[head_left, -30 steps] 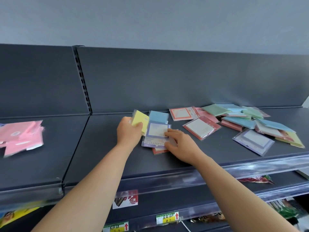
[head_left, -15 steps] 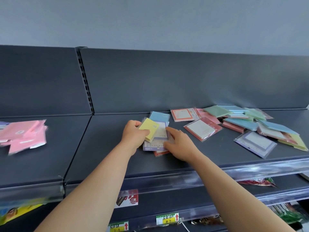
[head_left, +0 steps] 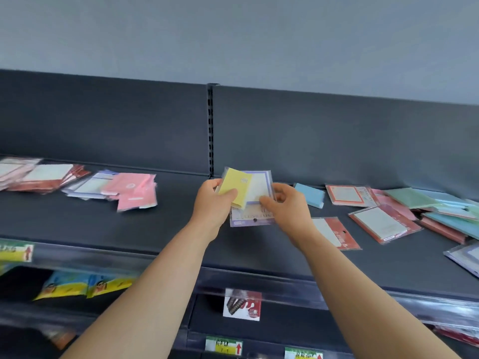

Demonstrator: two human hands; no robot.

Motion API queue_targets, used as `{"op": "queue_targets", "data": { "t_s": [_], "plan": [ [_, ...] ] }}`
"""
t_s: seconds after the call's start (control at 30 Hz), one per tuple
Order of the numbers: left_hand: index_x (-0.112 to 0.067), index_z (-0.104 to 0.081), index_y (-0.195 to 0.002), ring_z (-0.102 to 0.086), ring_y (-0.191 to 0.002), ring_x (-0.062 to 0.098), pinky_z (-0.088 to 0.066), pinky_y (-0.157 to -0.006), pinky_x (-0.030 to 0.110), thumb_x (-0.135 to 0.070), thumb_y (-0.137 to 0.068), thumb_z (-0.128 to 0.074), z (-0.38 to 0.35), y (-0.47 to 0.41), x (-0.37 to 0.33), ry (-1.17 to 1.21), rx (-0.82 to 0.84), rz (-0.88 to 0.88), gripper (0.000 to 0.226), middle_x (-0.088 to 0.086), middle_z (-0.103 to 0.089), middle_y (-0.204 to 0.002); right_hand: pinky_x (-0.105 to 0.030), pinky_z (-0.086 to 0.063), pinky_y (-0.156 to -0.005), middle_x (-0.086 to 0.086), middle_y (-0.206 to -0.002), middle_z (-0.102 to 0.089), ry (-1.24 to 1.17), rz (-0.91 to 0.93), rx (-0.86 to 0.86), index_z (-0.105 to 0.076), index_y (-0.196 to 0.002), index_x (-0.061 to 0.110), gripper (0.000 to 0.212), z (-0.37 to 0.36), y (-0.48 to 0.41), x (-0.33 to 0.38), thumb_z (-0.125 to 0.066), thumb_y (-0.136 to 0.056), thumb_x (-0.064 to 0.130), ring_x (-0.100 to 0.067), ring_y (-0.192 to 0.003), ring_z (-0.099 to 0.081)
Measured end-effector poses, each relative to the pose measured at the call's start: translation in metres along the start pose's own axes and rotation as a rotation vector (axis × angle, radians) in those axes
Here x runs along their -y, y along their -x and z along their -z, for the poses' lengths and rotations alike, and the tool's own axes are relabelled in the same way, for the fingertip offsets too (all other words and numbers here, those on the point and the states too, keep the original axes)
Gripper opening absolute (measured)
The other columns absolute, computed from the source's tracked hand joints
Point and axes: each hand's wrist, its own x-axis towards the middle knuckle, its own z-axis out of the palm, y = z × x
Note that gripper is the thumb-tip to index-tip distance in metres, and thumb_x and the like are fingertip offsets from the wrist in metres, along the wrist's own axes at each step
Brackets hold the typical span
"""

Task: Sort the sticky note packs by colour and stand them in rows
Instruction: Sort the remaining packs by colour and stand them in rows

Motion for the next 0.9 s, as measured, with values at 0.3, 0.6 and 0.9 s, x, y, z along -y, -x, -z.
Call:
{"op": "queue_targets", "data": {
  "t_s": [0.3, 0.6, 0.9],
  "plan": [
    [-0.017, -0.053, -0.116, -0.066, -0.101, 0.022, -0.055, -0.089, 0.048, -0.015, -0.084, -0.063, 0.130, -0.015, -0.007, -0.034, -0.152, -0.023, 0.034, 0.001, -0.065, -0.114, -0.044, -0.058, -0.080, 0.002, -0.096, -0.071, -0.028, 0.088, 0.138, -0.065, -0.103, 0.025, 0.024, -0.109, 0.002, 0.055, -0.057, -0.087, 0.008, -0.017, -0.088, -0.069],
    [-0.017, -0.052, -0.113, -0.065, -0.101, 0.023, -0.054, -0.090, 0.049, -0.013, -0.087, -0.064, 0.280, -0.036, -0.026, -0.103, -0.282, -0.035, 0.029, 0.003, -0.064, -0.113, -0.034, -0.055, -0.060, -0.003, -0.085, -0.071, 0.044, 0.137, 0.304, -0.068, -0.089, 0.024, 0.019, -0.235, 0.014, 0.120, -0.061, -0.085, 0.007, -0.024, -0.079, -0.070],
    [-0.017, -0.058, -0.116, -0.067, -0.099, 0.018, -0.056, -0.087, 0.048, -0.014, -0.091, -0.059, 0.359, -0.079, -0.036, -0.221, -0.187, -0.041, 0.025, -0.002, -0.068, -0.110, -0.038, -0.057, -0.061, 0.007, -0.072, -0.070, 0.088, 0.117, 0.245, -0.060, -0.105, 0.034, 0.033, -0.314, 0.004, 0.150, -0.063, -0.086, 0.007, -0.009, -0.057, -0.063]
  ]
}}
